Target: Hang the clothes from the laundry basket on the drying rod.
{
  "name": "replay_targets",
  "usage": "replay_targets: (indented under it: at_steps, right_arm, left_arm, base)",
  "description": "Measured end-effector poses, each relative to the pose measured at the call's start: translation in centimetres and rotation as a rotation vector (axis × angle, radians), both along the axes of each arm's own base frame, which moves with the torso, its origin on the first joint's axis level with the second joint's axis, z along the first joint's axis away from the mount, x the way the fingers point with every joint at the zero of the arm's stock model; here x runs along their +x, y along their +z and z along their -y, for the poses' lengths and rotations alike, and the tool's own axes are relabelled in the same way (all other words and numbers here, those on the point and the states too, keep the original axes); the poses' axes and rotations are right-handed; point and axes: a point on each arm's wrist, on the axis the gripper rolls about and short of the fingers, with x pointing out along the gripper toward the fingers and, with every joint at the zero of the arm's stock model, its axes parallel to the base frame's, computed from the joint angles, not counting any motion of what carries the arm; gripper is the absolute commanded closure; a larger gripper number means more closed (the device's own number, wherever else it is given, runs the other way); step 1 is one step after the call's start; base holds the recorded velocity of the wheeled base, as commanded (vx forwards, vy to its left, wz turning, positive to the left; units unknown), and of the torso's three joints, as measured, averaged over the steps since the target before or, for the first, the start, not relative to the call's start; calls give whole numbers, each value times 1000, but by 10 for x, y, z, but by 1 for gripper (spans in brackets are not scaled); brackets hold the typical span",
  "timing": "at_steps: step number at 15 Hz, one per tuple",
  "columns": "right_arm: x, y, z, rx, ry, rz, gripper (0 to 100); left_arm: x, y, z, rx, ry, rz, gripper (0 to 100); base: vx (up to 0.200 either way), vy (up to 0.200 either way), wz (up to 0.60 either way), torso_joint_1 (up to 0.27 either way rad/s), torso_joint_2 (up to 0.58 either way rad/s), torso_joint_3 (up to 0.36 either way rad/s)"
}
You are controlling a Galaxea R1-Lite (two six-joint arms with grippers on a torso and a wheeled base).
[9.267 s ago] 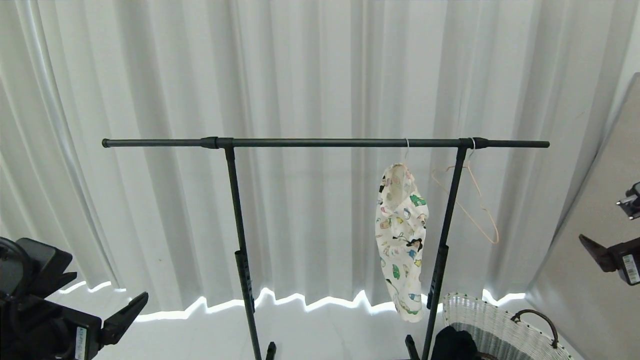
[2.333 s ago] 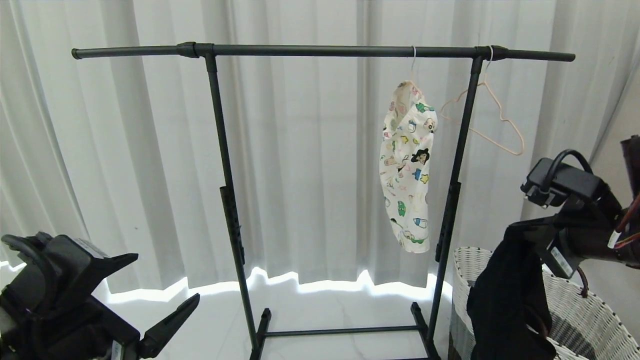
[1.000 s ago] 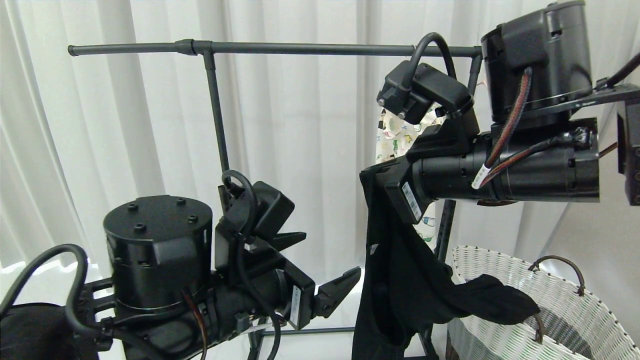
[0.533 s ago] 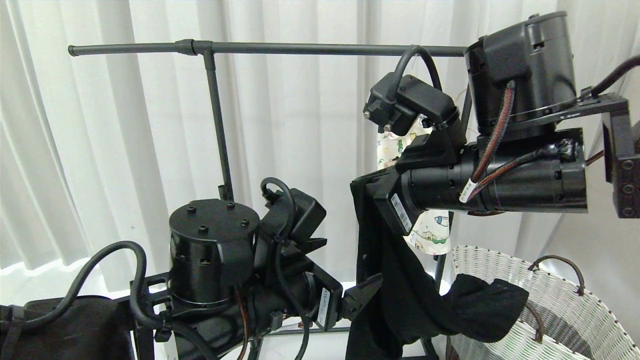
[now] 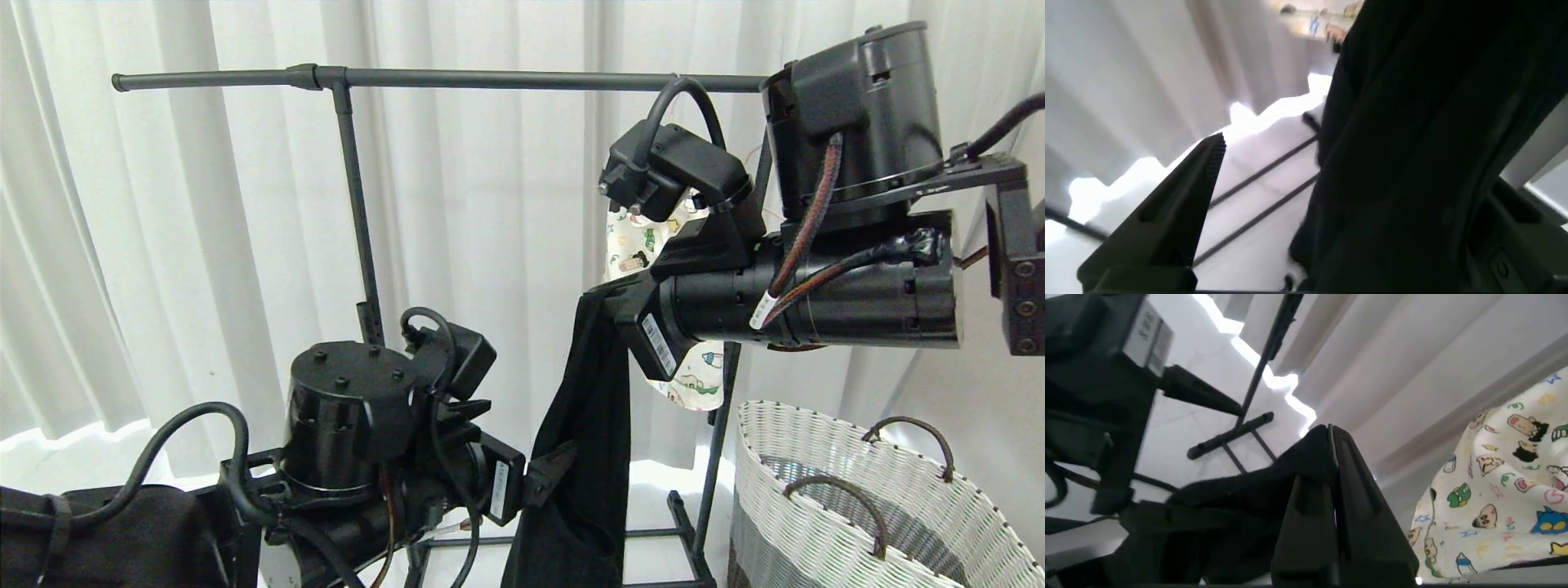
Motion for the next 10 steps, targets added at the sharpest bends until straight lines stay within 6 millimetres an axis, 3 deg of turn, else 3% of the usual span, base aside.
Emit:
replay_targets:
  at_steps: [5,10]
  right_arm:
    - [-3,1,-1,2,8,3,100]
    - [-17,4,-9,9,61,8,100]
  left_arm:
    - [-12,6,-21,-25,30,18,0]
    - [-13,19,-23,-90,-3,66,0]
  base:
    - [0,0,0,0,0,0]
    - [0,0,0,0,0,0]
